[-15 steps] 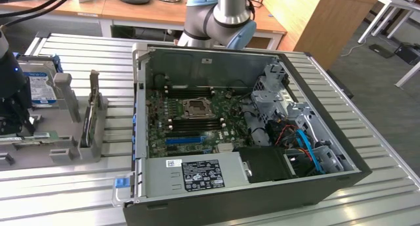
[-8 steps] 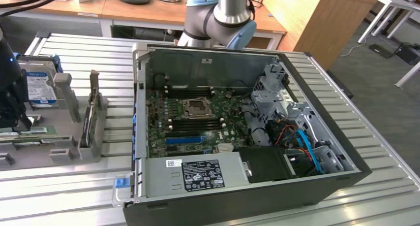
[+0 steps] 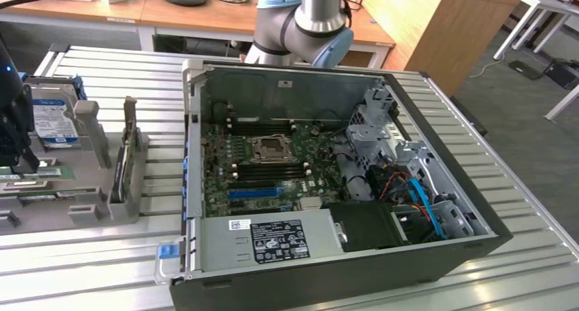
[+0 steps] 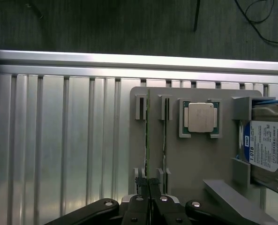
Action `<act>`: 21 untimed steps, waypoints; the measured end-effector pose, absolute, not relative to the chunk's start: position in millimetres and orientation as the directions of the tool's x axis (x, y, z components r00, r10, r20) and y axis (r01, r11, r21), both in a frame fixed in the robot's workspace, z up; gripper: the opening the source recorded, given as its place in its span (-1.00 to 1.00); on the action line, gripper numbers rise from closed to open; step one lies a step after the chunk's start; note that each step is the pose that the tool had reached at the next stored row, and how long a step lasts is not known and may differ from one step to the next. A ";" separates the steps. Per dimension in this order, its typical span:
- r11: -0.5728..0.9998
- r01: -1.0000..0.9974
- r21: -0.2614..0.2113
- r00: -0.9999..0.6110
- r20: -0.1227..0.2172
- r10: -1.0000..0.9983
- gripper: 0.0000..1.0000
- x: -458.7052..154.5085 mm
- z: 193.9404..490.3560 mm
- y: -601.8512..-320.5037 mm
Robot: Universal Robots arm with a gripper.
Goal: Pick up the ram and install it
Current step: 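Pick up the ram and move it above insertion slot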
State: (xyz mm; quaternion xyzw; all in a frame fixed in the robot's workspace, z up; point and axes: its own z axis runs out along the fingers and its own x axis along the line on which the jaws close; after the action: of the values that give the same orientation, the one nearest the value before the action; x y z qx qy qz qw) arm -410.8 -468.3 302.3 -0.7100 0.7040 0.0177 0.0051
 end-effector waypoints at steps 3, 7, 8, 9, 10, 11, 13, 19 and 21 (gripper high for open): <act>-0.009 -1.000 0.018 0.008 -0.032 -0.999 -0.76 -410.7 307.1 -468.3; -0.009 -1.000 0.018 0.008 -0.032 -0.999 -0.76 -410.7 314.6 -468.3; -0.009 -1.000 0.018 0.008 -0.032 -0.999 -0.76 -410.8 316.6 -468.3; -0.009 -1.000 0.018 0.008 -0.032 -0.999 -0.76 -410.8 318.5 -468.3; -0.009 -1.000 0.018 0.008 -0.032 -0.999 -0.76 -410.7 320.2 -468.3; -0.009 -1.000 0.018 0.008 -0.032 -0.999 -0.76 -410.7 321.8 -468.3; -0.009 -1.000 0.018 0.008 -0.032 -0.999 -0.76 -410.8 324.7 -468.3; -0.009 -1.000 0.018 0.008 -0.032 -0.999 -0.76 -410.7 332.7 -468.3; -0.009 -1.000 0.018 0.008 -0.032 -0.999 -0.76 -410.7 335.3 -468.3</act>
State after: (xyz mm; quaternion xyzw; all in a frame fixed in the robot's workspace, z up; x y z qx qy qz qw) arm -410.7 -468.3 335.3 -0.7100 0.7039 0.0177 0.0051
